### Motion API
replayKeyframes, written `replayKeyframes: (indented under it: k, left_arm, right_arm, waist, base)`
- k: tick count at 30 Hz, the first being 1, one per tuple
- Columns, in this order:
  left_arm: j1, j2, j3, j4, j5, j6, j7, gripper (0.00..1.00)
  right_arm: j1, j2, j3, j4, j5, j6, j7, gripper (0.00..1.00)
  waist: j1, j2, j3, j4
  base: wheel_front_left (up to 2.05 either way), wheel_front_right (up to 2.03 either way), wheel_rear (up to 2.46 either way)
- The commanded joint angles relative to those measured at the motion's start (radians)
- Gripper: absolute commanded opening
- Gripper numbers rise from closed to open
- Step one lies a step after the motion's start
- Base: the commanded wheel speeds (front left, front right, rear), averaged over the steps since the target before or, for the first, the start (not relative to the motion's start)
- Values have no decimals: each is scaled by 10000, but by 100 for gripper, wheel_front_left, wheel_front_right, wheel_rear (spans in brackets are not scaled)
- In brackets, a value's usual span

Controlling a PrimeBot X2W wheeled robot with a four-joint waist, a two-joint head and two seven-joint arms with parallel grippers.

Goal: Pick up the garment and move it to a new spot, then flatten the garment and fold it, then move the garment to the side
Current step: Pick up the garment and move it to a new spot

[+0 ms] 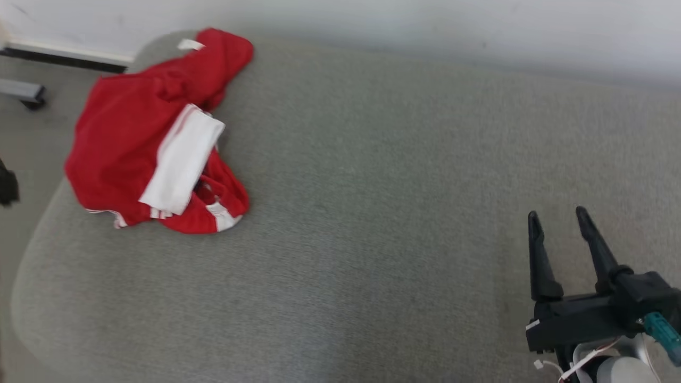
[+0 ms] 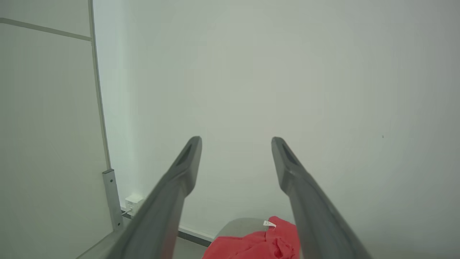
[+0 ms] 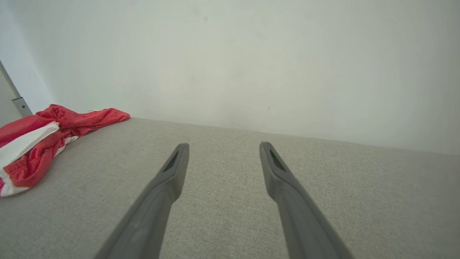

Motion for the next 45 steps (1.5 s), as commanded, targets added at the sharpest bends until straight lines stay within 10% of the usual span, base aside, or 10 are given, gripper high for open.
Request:
replayKeyframes:
  k: [1,15,31,33,45]
  left_arm:
    - [-712,354,-57,371,-148,-66,100,100]
    - [-3789,2345,-1082,4271,-1244,-146,618,100]
    - [-3765,2893,-3614,6629,-2795,-146,2303,100]
    - [-3829,2957,-3697,6802,-2824,-146,1897,5]
    - [-4900,3381,-4340,6832,-2356,-146,-231,0]
  right_arm:
    - [-208,-15,-72,-197,-112,-21,17,100]
    - [-700,-9,-367,-580,-1,-21,-343,100]
    - [-861,-14,-185,-431,-14,-21,-405,100]
    - [-809,-7,-161,-381,14,-21,-456,100]
    - [-592,-10,-36,564,426,-21,-856,100]
  waist:
    - [-1,-1,2079,-1600]
    - [-1,-1,3600,-3028]
    - [-1,-1,3416,-3172]
    - [-1,-1,3357,-3198]
    - [-1,-1,1917,-2975]
  base:
    - [0,0,0]
    - [0,0,0]
    - [0,0,0]
    - [0,0,0]
    - [0,0,0]
